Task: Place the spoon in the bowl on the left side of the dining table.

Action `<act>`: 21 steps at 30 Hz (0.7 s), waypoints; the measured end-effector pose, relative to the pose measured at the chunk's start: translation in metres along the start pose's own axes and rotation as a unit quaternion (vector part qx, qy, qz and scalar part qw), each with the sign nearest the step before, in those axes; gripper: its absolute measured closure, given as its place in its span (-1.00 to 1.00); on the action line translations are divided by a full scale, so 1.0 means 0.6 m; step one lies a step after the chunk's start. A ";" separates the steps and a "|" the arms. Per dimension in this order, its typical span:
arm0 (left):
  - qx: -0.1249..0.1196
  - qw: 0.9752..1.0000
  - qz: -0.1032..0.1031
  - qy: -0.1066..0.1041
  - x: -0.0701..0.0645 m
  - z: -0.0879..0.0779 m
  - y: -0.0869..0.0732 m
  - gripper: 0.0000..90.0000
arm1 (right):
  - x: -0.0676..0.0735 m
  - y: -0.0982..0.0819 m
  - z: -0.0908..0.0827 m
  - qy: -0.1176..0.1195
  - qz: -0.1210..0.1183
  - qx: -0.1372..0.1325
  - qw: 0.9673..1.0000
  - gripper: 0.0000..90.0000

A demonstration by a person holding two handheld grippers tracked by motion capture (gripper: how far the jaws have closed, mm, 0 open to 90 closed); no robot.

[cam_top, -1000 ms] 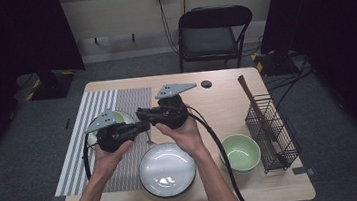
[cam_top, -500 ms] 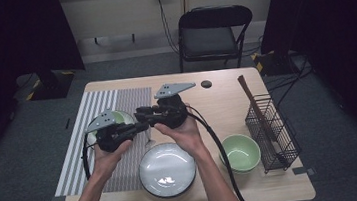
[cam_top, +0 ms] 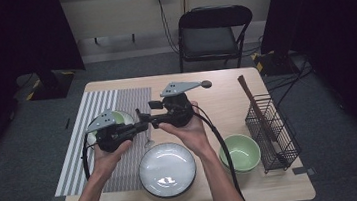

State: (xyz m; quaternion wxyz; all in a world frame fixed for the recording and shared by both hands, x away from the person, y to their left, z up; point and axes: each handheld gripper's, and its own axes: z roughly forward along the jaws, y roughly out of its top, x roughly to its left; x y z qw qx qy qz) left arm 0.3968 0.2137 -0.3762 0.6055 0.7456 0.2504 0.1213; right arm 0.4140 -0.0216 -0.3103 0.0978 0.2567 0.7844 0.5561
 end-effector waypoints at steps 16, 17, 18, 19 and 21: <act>0.000 1.000 0.000 0.012 0.012 -0.014 -0.002 0.99 | -0.035 -0.018 -0.049 -0.064 0.013 0.000 0.998 -0.32; 0.001 1.000 -0.002 0.014 0.013 -0.014 -0.002 0.99 | -0.038 -0.020 -0.053 -0.066 0.013 -0.001 0.998 -0.33; 0.000 1.000 -0.002 0.013 0.013 -0.015 -0.002 0.99 | -0.040 -0.022 -0.057 -0.067 0.013 -0.001 0.998 -0.35; 0.000 1.000 -0.002 0.016 0.014 -0.016 -0.002 0.99 | -0.043 -0.024 -0.061 -0.069 0.015 0.000 0.997 -0.38; 0.002 1.000 -0.002 0.018 0.015 -0.017 -0.002 0.99 | -0.046 -0.028 -0.069 -0.065 0.018 -0.003 0.998 -0.43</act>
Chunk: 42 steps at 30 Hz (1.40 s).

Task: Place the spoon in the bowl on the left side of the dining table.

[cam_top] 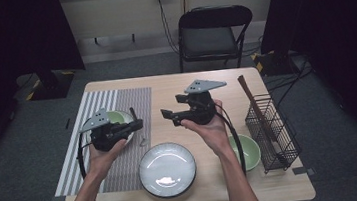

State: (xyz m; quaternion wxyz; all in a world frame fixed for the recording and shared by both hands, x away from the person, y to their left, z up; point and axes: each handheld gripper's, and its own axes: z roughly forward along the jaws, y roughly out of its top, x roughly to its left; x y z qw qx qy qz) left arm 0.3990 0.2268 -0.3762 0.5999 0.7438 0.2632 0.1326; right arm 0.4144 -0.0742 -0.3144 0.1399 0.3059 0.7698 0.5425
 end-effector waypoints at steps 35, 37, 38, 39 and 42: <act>-0.021 0.999 -0.007 0.039 0.051 -0.054 0.023 0.99 | -0.087 -0.085 -0.148 -0.104 0.044 -0.012 0.994 -0.45; -0.019 0.999 -0.005 0.045 0.059 -0.059 0.026 0.99 | -0.090 -0.090 -0.157 -0.111 0.046 -0.017 0.993 -0.36; -0.016 0.999 -0.006 0.052 0.061 -0.060 0.027 0.99 | -0.091 -0.092 -0.161 -0.112 0.044 -0.019 0.993 -0.36; -0.011 0.998 0.000 0.057 0.065 -0.063 0.029 0.99 | -0.092 -0.093 -0.165 -0.116 0.045 -0.018 0.992 -0.37; -0.010 0.998 -0.001 0.069 0.080 -0.074 0.030 0.99 | -0.095 -0.098 -0.176 -0.126 0.042 -0.015 0.991 -0.37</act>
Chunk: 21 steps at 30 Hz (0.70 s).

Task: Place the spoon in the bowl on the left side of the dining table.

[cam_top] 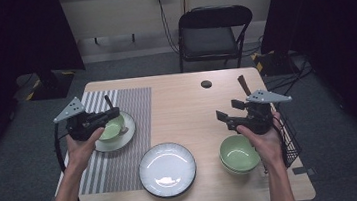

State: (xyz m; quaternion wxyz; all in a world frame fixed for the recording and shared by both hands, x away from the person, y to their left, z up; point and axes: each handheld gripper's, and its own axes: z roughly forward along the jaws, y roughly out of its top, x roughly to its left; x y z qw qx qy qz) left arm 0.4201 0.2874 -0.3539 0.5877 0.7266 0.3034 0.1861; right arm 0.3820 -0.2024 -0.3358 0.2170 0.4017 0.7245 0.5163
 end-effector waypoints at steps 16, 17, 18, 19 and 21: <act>0.034 0.999 -0.005 0.031 0.052 -0.008 -0.030 0.99 | -0.032 -0.024 -0.029 -0.032 0.040 0.020 0.998 -0.65; 0.033 0.999 -0.008 0.029 0.054 -0.006 -0.032 0.99 | -0.033 -0.024 -0.030 -0.036 0.040 0.021 0.998 -0.66; 0.034 0.999 -0.010 0.029 0.056 -0.005 -0.034 0.99 | -0.033 -0.024 -0.030 -0.037 0.039 0.020 0.998 -0.66; 0.035 0.999 -0.009 0.026 0.057 -0.005 -0.035 0.99 | -0.033 -0.024 -0.030 -0.039 0.041 0.019 0.998 -0.66; 0.037 0.999 -0.012 0.022 0.058 -0.003 -0.040 0.99 | -0.033 -0.023 -0.030 -0.039 0.042 0.019 0.998 -0.66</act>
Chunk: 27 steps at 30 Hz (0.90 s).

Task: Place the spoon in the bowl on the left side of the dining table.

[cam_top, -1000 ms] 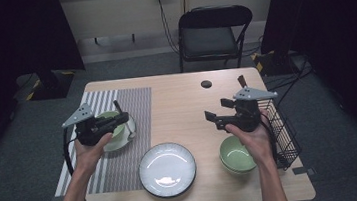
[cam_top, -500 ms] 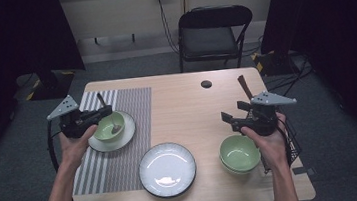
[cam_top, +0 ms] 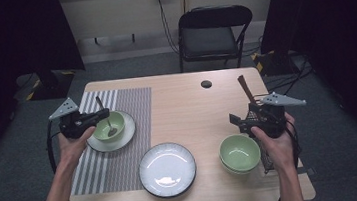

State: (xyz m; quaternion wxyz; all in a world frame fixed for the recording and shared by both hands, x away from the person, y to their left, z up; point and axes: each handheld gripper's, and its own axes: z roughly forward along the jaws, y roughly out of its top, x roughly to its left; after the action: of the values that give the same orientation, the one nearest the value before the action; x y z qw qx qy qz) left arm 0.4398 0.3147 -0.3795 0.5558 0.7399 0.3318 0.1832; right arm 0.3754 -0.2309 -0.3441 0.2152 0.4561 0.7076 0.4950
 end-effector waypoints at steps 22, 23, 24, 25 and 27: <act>0.005 1.000 -0.023 -0.002 -0.009 -0.003 -0.041 0.89 | 0.000 -0.007 0.006 -0.016 -0.003 0.009 1.000 -0.66; 0.001 1.000 -0.029 -0.004 -0.009 -0.003 -0.044 0.89 | 0.000 -0.007 0.007 -0.016 -0.003 0.009 1.000 -0.66; 0.005 1.000 -0.029 -0.003 -0.008 -0.004 -0.046 0.88 | -0.001 -0.007 0.007 -0.017 -0.002 0.010 1.000 -0.66; 0.006 1.000 -0.028 0.000 -0.008 -0.004 -0.049 0.87 | -0.001 -0.007 0.007 -0.017 -0.001 0.011 1.000 -0.66; 0.013 1.000 -0.024 0.004 -0.010 -0.004 -0.052 0.85 | -0.002 -0.008 0.008 -0.018 0.000 0.011 1.000 -0.66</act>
State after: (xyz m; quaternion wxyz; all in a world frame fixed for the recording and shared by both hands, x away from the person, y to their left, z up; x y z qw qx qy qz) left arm 0.4252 0.3171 -0.4077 0.5495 0.7378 0.3540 0.1684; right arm 0.3774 -0.2298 -0.3505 0.2231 0.4668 0.7090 0.4792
